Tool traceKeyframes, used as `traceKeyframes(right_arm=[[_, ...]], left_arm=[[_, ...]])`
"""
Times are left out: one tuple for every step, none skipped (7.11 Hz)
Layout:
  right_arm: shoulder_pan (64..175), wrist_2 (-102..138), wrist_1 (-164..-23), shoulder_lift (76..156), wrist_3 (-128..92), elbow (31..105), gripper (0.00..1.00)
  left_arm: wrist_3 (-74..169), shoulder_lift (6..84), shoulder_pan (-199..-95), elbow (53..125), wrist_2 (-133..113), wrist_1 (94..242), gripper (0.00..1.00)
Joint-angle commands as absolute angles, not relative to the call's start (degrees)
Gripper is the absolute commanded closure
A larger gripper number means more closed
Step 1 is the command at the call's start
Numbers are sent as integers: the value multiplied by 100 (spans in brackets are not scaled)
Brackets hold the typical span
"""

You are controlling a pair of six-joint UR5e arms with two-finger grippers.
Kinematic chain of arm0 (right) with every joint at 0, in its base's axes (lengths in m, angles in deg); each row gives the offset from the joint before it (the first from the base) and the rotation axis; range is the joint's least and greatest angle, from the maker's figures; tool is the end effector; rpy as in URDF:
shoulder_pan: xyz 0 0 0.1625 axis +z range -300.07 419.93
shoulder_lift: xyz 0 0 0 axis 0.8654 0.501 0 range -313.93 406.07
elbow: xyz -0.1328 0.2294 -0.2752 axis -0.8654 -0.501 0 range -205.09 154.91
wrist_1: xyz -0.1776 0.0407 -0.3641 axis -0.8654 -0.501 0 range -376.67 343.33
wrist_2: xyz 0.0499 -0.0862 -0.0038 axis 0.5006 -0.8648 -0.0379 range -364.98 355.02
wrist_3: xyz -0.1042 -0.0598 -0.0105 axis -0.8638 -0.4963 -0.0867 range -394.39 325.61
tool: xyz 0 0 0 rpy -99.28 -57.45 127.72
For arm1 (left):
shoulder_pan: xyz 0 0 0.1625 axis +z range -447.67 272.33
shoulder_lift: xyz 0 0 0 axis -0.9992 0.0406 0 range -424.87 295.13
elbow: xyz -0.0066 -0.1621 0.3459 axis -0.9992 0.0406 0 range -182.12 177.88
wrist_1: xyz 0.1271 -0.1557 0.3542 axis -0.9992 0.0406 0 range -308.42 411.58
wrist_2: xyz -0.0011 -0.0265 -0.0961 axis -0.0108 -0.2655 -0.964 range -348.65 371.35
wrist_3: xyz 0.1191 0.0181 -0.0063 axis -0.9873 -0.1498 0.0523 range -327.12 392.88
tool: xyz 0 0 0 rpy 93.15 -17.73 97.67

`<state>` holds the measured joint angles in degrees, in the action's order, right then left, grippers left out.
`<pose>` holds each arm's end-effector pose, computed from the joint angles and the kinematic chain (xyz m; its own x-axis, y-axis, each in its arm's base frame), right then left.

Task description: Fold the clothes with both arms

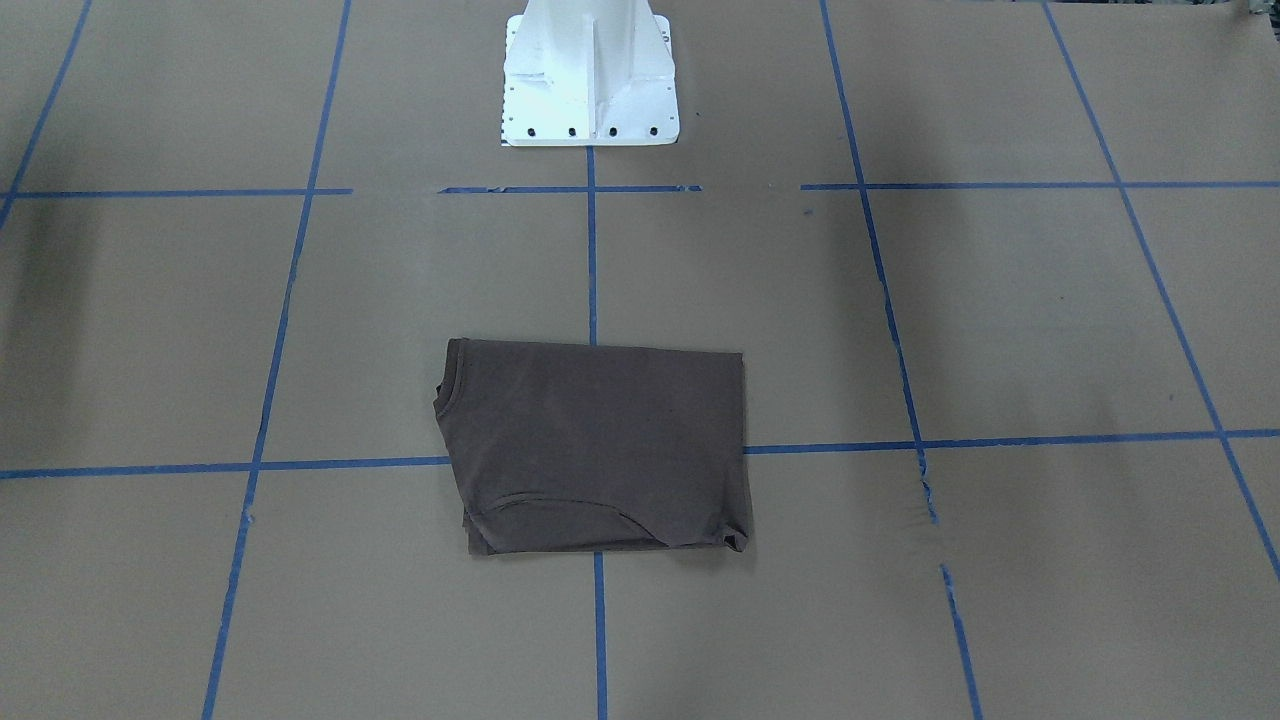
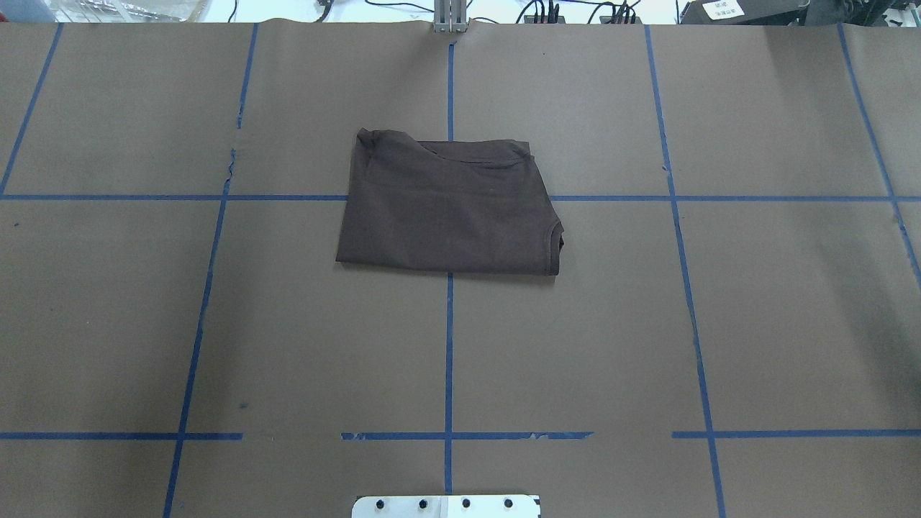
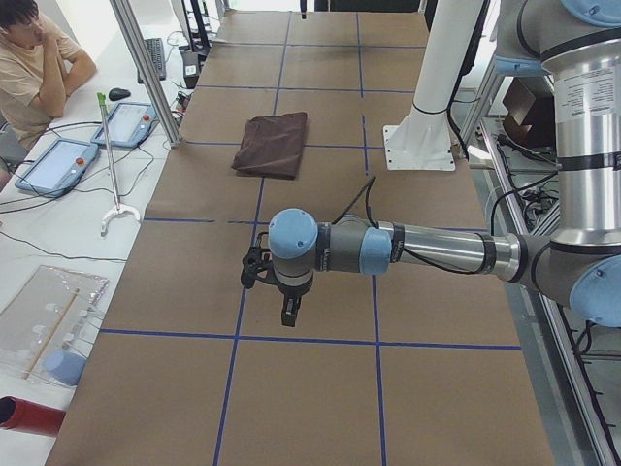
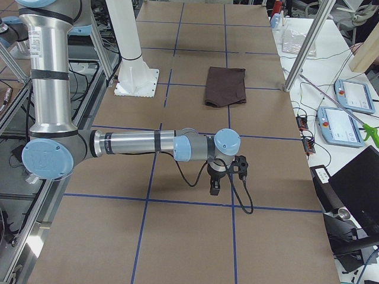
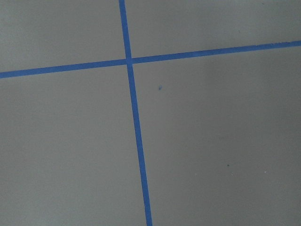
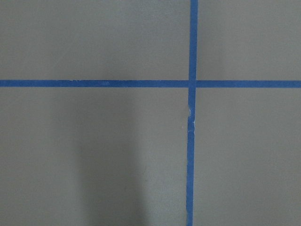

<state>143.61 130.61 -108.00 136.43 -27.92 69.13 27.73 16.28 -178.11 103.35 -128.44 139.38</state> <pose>-0.0065 -0.4870 0.5986 0.7001 0.0042 0.7141 0.0313 0.9988 -0.0366 -0.0444 -0.4285 0.5655 0.6440 0.1432 -0.7515 -0.0504 0.9881 0.1451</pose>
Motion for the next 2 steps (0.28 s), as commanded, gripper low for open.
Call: traceKeyframes(right_arm=[[14361, 13046, -10790, 13643, -2788, 6913, 0], [14361, 13046, -10790, 13643, -2780, 6905, 0]], left_arm=[[2769, 1713, -17811, 10335, -12848, 13956, 0], [2769, 1730, -17811, 10335, -12857, 13921, 0]])
